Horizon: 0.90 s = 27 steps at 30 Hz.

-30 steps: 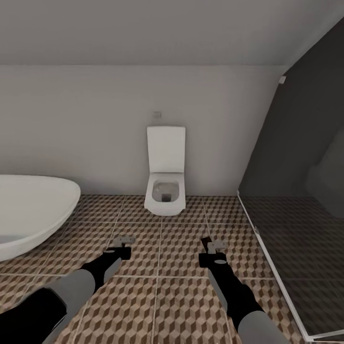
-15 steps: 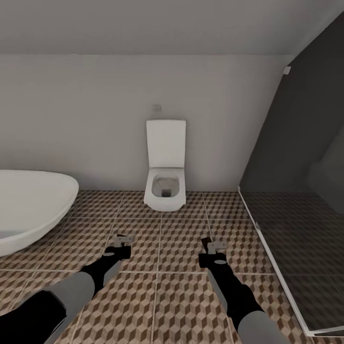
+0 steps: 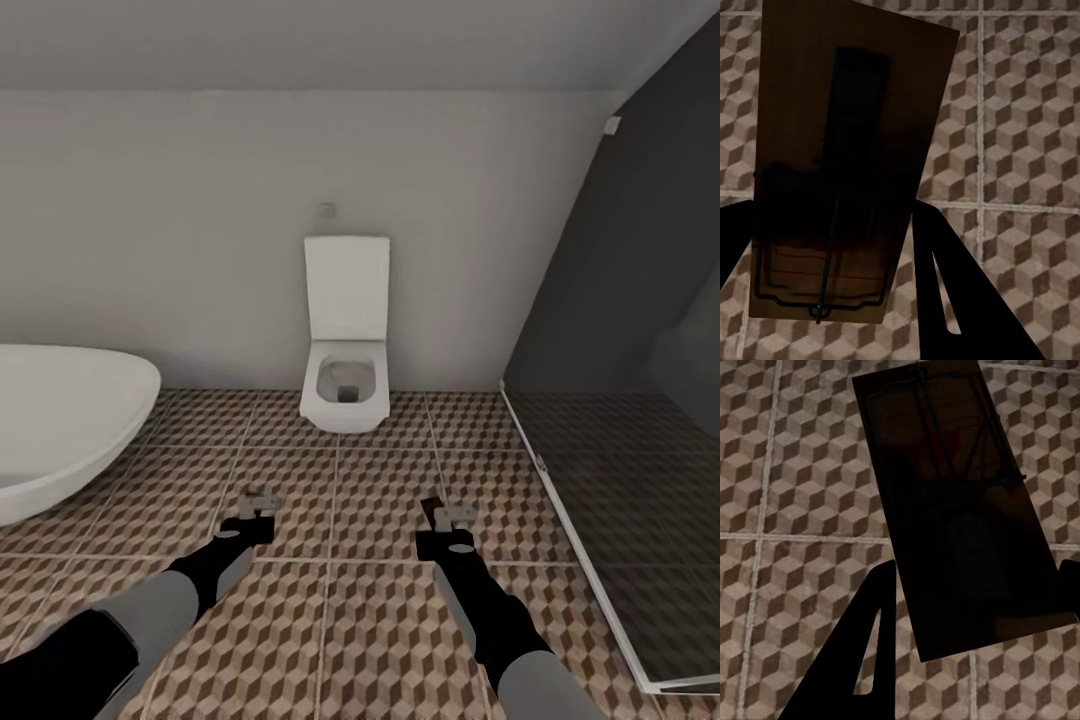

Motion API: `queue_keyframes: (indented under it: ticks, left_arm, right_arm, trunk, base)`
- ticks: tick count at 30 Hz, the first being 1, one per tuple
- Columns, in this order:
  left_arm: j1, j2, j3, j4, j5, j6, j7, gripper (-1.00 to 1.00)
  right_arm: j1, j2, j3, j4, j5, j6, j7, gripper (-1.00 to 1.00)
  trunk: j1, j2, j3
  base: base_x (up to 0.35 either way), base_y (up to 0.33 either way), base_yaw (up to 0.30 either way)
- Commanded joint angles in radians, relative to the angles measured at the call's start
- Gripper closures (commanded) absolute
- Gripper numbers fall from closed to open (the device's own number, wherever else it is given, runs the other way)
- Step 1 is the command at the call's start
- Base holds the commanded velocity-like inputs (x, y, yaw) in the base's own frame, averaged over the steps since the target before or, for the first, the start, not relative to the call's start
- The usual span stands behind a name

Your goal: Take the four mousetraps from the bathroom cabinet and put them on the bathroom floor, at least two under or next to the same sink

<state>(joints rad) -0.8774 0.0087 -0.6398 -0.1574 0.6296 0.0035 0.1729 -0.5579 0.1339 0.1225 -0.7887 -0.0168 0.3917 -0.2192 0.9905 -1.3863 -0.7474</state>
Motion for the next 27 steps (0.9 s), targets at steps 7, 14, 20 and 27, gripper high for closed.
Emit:
queue_keyframes:
  ticks: [7,14,20,27]
  left_arm:
    - [0.003,0.001,-0.009,-0.002,0.006,0.001,0.008,1.00]
    - [0.006,0.000,-0.009,-0.002,0.006,0.001,0.008,1.00]
    - [0.007,-0.001,-0.009,-0.002,0.006,0.001,0.008,1.00]
    - [0.008,-0.001,-0.009,-0.002,0.006,0.001,0.008,1.00]
  right_arm:
    - [0.000,0.000,0.003,-0.001,-0.003,0.006,-0.006,1.00]
    - [0.000,0.000,0.003,-0.001,-0.003,0.006,-0.006,1.00]
    - [0.000,0.000,0.003,-0.001,-0.003,0.006,-0.006,1.00]
    - [0.000,0.000,0.003,-0.001,-0.003,0.006,-0.006,1.00]
  trunk:
    - [0.027,-0.050,-0.034]
    - [0.054,-0.099,-0.067]
    - [0.077,-0.141,-0.096]
    - [0.104,-0.190,-0.129]
  base:
    - [0.000,0.000,0.000]
    - [0.000,0.000,0.000]
    - [0.000,0.000,0.000]
    - [0.000,0.000,0.000]
